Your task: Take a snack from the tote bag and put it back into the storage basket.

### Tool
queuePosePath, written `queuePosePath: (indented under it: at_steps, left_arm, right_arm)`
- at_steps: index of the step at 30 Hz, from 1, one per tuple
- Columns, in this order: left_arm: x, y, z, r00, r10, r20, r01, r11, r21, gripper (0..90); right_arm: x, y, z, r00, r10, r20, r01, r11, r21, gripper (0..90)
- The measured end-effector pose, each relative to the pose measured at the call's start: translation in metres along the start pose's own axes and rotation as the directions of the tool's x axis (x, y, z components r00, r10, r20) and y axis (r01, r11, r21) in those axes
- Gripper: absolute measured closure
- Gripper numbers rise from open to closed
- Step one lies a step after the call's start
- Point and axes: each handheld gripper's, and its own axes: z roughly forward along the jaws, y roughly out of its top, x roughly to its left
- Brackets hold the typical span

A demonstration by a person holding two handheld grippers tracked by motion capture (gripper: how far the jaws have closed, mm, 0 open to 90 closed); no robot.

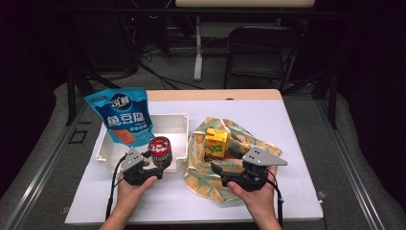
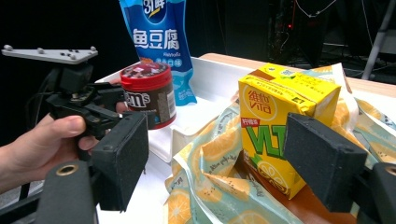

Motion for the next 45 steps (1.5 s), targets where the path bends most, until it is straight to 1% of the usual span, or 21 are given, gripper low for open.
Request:
queuePosePath:
  at_steps: [1, 3, 7, 8, 11, 12, 14, 16, 19, 21, 23, 25, 26, 29, 30, 31, 33, 35, 39, 41, 45]
  left_arm:
    - [0.003, -0.002, 0.004, 1.0000, -0.006, -0.003, 0.006, 0.9999, 0.012, 26.0]
    - [0.004, -0.002, 0.006, 1.0000, -0.009, -0.001, 0.009, 0.9996, 0.025, 26.0]
    - [0.007, -0.005, 0.012, 0.9999, -0.004, -0.012, 0.005, 0.9979, 0.065, 26.0]
    - [0.007, -0.005, 0.012, 0.9999, -0.004, -0.012, 0.005, 0.9979, 0.065, 26.0]
    - [0.009, -0.007, 0.016, 0.9996, 0.001, -0.027, 0.002, 0.9943, 0.106, 26.0]
    - [0.009, -0.007, 0.016, 0.9996, 0.001, -0.027, 0.002, 0.9943, 0.106, 26.0]
    - [0.010, -0.008, 0.018, 0.9993, -0.001, -0.037, 0.005, 0.9918, 0.128, 26.0]
    - [0.010, -0.010, 0.020, 0.9993, -0.006, -0.036, 0.011, 0.9887, 0.150, 26.0]
    - [0.009, -0.012, 0.025, 0.9991, -0.009, -0.042, 0.015, 0.9874, 0.157, 26.0]
    - [0.009, -0.013, 0.026, 0.9986, 0.001, -0.054, 0.009, 0.9847, 0.174, 26.0]
    - [0.009, -0.013, 0.028, 0.9986, -0.005, -0.052, 0.014, 0.9834, 0.181, 26.0]
    - [0.010, -0.013, 0.029, 0.9985, -0.010, -0.054, 0.020, 0.9800, 0.198, 26.0]
    - [0.010, -0.013, 0.030, 0.9981, -0.007, -0.061, 0.020, 0.9763, 0.216, 26.0]
    - [0.009, -0.013, 0.031, 0.9983, -0.002, -0.058, 0.015, 0.9752, 0.221, 26.0]
    - [0.009, -0.013, 0.033, 0.9988, 0.006, -0.049, 0.006, 0.9695, 0.245, 25.9]
    - [0.009, -0.013, 0.033, 0.9988, 0.006, -0.049, 0.006, 0.9695, 0.245, 25.9]
    - [0.007, -0.013, 0.034, 0.9983, 0.019, -0.055, -0.004, 0.9629, 0.270, 25.8]
    - [0.007, -0.013, 0.035, 0.9981, 0.027, -0.056, -0.011, 0.9618, 0.274, 25.7]
    - [0.008, -0.012, 0.035, 0.9984, 0.015, -0.055, 0.001, 0.9594, 0.282, 25.5]
    - [0.008, -0.013, 0.035, 0.9986, 0.007, -0.052, 0.008, 0.9598, 0.281, 25.4]
    - [0.008, -0.012, 0.034, 0.9979, -0.001, -0.065, 0.019, 0.9592, 0.282, 25.3]
  right_arm:
    - [0.000, 0.000, 0.000, 1.0000, 0.001, 0.001, -0.001, 1.000, 0.001, 23.0]
    - [-0.001, 0.000, 0.000, 1.0000, 0.002, 0.004, -0.002, 1.000, 0.003, 23.1]
    - [-0.003, -0.001, 0.000, 1.0000, 0.006, 0.007, -0.006, 1.000, 0.006, 23.6]
    - [-0.003, -0.001, 0.000, 1.0000, 0.006, 0.007, -0.006, 1.000, 0.006, 23.6]
    - [-0.003, -0.002, -0.001, 0.9999, 0.007, 0.012, -0.007, 1.000, 0.006, 23.8]
    - [-0.003, -0.002, -0.001, 0.9999, 0.007, 0.012, -0.007, 1.000, 0.006, 23.8]
    - [-0.003, -0.002, 0.000, 0.9999, 0.011, 0.013, -0.011, 1.000, 0.002, 23.9]
    - [-0.004, -0.002, 0.000, 0.9998, 0.010, 0.015, -0.010, 1.000, 0.003, 24.0]
    - [-0.004, -0.003, 0.000, 0.9999, 0.010, 0.014, -0.010, 1.000, 0.005, 24.1]
    - [-0.005, -0.003, 0.000, 0.9998, 0.011, 0.019, -0.012, 1.000, 0.005, 24.2]
    - [-0.005, -0.003, 0.000, 0.9997, 0.012, 0.021, -0.012, 1.000, 0.004, 24.3]
    - [-0.006, -0.004, -0.001, 0.9996, 0.016, 0.023, -0.016, 1.000, 0.006, 24.5]
    - [-0.006, -0.004, -0.001, 0.9995, 0.019, 0.027, -0.019, 1.000, 0.007, 24.6]
    - [-0.006, -0.004, -0.001, 0.9995, 0.016, 0.028, -0.016, 1.000, 0.007, 24.7]
    - [-0.006, -0.004, -0.001, 0.9994, 0.017, 0.031, -0.017, 1.000, 0.005, 24.7]
    - [-0.006, -0.004, -0.001, 0.9994, 0.017, 0.031, -0.017, 1.000, 0.005, 24.7]
    - [-0.006, -0.004, -0.001, 0.9994, 0.016, 0.032, -0.016, 1.000, 0.005, 25.5]
    - [-0.007, -0.005, -0.001, 0.9993, 0.015, 0.034, -0.015, 1.000, 0.007, 25.6]
    - [-0.007, -0.006, 0.000, 0.9992, 0.019, 0.036, -0.019, 1.000, 0.007, 25.5]
    - [-0.008, -0.007, 0.000, 0.9989, 0.015, 0.043, -0.016, 1.000, 0.012, 25.6]
    - [-0.010, -0.007, -0.001, 0.9986, 0.022, 0.047, -0.023, 1.000, 0.003, 25.6]
